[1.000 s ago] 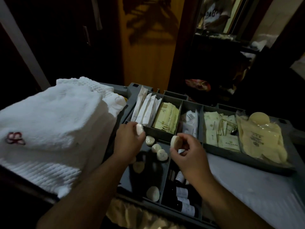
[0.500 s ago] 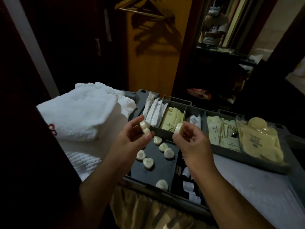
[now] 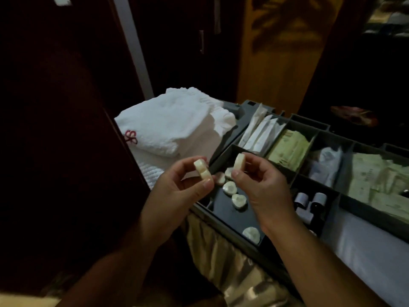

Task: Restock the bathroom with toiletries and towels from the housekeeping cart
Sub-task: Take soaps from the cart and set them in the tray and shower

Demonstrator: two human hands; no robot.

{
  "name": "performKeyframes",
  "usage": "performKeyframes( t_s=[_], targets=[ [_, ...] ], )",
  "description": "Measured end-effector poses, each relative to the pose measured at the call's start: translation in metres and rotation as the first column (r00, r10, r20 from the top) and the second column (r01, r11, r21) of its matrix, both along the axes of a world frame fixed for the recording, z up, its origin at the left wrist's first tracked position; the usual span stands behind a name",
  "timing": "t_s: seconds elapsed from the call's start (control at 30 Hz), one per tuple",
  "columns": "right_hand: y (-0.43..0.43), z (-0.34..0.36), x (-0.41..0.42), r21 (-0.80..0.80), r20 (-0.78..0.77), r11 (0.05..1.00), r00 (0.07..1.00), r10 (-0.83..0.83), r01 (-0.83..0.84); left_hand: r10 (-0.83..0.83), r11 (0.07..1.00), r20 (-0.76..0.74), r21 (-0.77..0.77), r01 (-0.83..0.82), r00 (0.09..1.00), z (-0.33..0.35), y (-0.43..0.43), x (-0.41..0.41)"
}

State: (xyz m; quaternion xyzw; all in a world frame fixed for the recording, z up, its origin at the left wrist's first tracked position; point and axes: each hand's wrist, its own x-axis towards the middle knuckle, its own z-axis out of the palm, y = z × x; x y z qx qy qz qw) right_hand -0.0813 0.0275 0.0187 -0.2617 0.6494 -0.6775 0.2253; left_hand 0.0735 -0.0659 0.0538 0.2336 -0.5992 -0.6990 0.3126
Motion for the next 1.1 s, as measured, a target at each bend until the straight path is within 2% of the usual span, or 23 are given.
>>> performKeyframes(
  t_s=[0.1, 0.23, 0.5, 0.6, 0.67, 0.77, 0.9, 1.1],
  targets=[
    [-0.003, -0.003, 0.01, -0.013, 0.03, 0.997, 0.996, 0.078, -0.078, 0.092, 0.995, 0.059, -0.041, -0.089, 0.994, -0.001, 0.011, 0.015],
    [-0.008, 0.008, 0.035, -0.012, 0.012, 0.987, 0.987, 0.157, -0.157, 0.111, 0.993, 0.082, -0.053, -0.107, 0.99, 0.005, 0.019, 0.04],
    [0.003, 0.04, 0.106, -0.075, -0.003, 0.951, 0.954, 0.3, -0.299, -0.006, 1.0, -0.069, -0.023, 0.004, 0.998, 0.031, 0.045, 0.122],
    [0.009, 0.049, 0.14, -0.13, 0.0, 0.935, 0.943, 0.333, -0.33, 0.012, 1.0, -0.157, -0.022, -0.015, 0.988, 0.041, 0.055, 0.165],
    [0.013, 0.052, 0.165, -0.175, 0.023, 0.912, 0.924, 0.381, -0.372, 0.048, 0.999, -0.199, -0.015, -0.052, 0.979, 0.047, 0.058, 0.195],
    [0.018, 0.06, 0.207, -0.188, -0.03, 0.88, 0.898, 0.439, -0.436, 0.112, 0.992, -0.236, -0.027, -0.122, 0.965, 0.055, 0.061, 0.242],
    [0.016, 0.07, 0.27, -0.196, -0.165, 0.893, 0.911, 0.377, -0.405, 0.181, 0.981, -0.268, -0.02, -0.193, 0.946, 0.068, 0.061, 0.308],
    [-0.002, 0.083, 0.374, -0.233, -0.206, 0.872, 0.898, 0.389, -0.432, 0.388, 0.91, -0.272, -0.038, -0.413, 0.88, 0.077, 0.066, 0.415]
  ],
)
